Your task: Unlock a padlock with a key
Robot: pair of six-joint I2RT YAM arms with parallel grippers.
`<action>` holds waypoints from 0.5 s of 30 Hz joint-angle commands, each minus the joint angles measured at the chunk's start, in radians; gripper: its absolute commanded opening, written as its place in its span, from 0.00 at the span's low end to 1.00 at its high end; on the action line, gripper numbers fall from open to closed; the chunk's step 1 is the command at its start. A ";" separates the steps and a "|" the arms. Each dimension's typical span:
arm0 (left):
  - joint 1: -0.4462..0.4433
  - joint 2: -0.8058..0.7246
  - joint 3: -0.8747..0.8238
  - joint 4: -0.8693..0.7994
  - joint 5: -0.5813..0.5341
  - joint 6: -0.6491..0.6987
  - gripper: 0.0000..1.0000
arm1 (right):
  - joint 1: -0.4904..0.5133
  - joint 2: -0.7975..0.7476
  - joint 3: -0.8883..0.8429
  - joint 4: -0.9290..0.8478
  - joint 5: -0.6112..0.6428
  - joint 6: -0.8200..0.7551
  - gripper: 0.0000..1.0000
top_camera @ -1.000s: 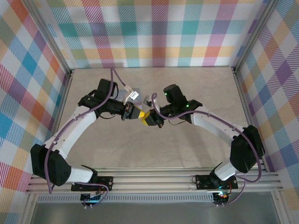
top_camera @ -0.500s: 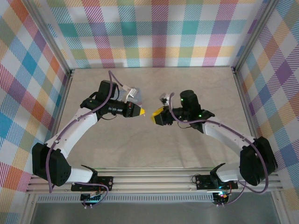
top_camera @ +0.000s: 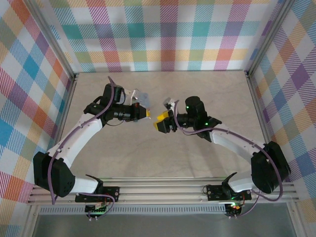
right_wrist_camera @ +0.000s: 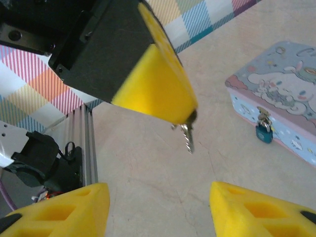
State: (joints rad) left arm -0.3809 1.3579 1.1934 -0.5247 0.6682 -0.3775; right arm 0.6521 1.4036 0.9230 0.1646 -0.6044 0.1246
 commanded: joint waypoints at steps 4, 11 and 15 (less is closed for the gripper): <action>0.008 -0.004 0.046 -0.050 0.019 -0.062 0.00 | 0.023 0.069 0.111 -0.044 0.000 -0.146 0.55; 0.008 -0.008 0.056 -0.057 0.060 -0.073 0.00 | 0.038 0.135 0.181 -0.099 -0.001 -0.259 0.54; 0.008 -0.012 0.062 -0.060 0.070 -0.087 0.00 | 0.047 0.158 0.201 -0.106 -0.002 -0.304 0.54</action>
State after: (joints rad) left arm -0.3805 1.3579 1.2175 -0.5629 0.7055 -0.4423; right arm 0.6876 1.5452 1.0901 0.0807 -0.5964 -0.0998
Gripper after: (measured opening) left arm 0.045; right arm 0.541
